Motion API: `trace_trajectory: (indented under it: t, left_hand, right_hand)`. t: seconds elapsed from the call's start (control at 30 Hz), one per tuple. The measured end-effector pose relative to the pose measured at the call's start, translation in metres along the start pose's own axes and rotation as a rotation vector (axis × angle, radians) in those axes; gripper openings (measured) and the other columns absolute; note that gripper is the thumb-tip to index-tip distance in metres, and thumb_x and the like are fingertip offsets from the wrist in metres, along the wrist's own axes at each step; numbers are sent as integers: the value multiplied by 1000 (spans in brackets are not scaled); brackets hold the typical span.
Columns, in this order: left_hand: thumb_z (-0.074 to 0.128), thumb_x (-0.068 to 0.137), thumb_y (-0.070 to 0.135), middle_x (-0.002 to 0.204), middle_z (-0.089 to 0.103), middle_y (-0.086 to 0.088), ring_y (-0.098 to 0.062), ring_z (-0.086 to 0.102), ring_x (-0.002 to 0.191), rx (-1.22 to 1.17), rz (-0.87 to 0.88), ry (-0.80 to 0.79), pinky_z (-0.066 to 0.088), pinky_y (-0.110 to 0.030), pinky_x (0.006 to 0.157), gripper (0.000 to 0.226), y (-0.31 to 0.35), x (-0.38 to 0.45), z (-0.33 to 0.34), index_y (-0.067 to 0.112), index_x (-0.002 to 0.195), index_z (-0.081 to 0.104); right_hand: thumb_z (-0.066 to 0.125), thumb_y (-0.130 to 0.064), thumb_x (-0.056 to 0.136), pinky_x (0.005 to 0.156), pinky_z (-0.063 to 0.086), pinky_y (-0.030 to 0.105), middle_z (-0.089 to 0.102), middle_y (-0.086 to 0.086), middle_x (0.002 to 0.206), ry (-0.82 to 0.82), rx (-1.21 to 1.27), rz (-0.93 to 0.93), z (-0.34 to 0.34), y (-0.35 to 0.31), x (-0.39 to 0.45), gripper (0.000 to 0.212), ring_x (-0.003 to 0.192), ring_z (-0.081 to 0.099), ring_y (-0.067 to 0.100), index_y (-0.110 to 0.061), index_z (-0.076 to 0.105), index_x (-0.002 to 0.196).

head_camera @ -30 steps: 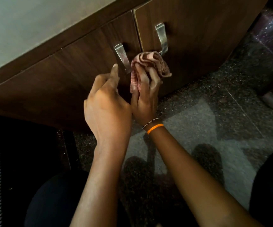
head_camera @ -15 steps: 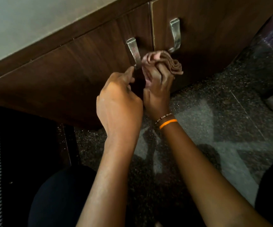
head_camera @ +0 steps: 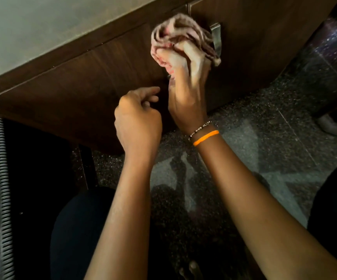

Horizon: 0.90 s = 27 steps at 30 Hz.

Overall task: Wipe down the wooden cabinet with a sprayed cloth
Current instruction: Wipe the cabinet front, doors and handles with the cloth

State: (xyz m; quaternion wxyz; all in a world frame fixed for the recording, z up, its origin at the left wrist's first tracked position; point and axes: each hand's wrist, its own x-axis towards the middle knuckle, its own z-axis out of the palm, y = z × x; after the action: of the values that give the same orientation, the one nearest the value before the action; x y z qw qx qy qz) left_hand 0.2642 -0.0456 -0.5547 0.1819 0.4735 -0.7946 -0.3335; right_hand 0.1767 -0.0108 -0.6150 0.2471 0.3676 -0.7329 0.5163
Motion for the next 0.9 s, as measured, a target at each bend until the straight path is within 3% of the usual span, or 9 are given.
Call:
trace_trajectory:
  t: [0.07,0.17,0.27,0.43,0.53,0.63,0.77,0.9]
  left_hand:
    - [42,86,2,91,67,15,-11,62,93,-10,0,15,45,-24,74,44,-2,2,-3,34,102,69]
    - [42,86,2,91,67,15,-12,63,92,-14,-10,34,48,-28,74,44,-6,3,-7,33,100,69]
    - [42,86,2,92,67,14,-14,64,90,-24,-28,33,47,-26,68,44,-11,4,-10,33,101,69]
    - [42,87,2,93,66,14,-12,63,91,-7,-5,6,44,-23,69,43,-7,-3,-14,32,101,69]
    - [43,88,3,96,66,13,-6,59,90,31,76,-19,40,-18,69,41,0,-5,-15,31,102,69]
    - [43,87,2,94,67,12,-6,61,90,29,109,-22,41,-18,71,41,0,-4,-16,32,98,70]
    - [43,85,2,91,67,12,-7,62,90,-13,89,-10,42,-15,68,42,2,-4,-19,32,93,70]
    - [45,84,2,84,67,15,-6,64,86,-83,123,0,48,-20,71,41,10,-7,-23,33,88,70]
  right_hand:
    - [48,9,78,93,37,37,50,23,122,1,-82,-45,4,4,-3,39,102,42,29,-8,54,113]
    - [39,4,84,91,38,36,33,12,123,32,-142,-46,13,12,-17,36,102,41,28,-17,42,114]
    - [47,6,80,84,43,42,30,12,120,53,-220,-53,18,16,-24,43,99,40,29,-20,39,115]
    - [63,6,68,70,54,41,45,23,118,-185,-314,93,18,23,-42,58,99,47,39,-27,55,115]
    - [51,8,70,79,52,47,43,18,120,-309,-196,191,5,31,-53,48,105,43,36,-26,53,105]
    - [37,2,74,84,46,57,36,2,119,-126,30,223,-13,19,-48,42,102,51,37,-21,58,102]
    - [51,5,85,96,39,54,45,24,119,-45,104,151,-13,-17,-18,39,115,42,33,-3,47,123]
    - [67,-3,81,97,42,47,52,28,115,50,77,235,-3,-19,2,39,111,50,35,11,50,112]
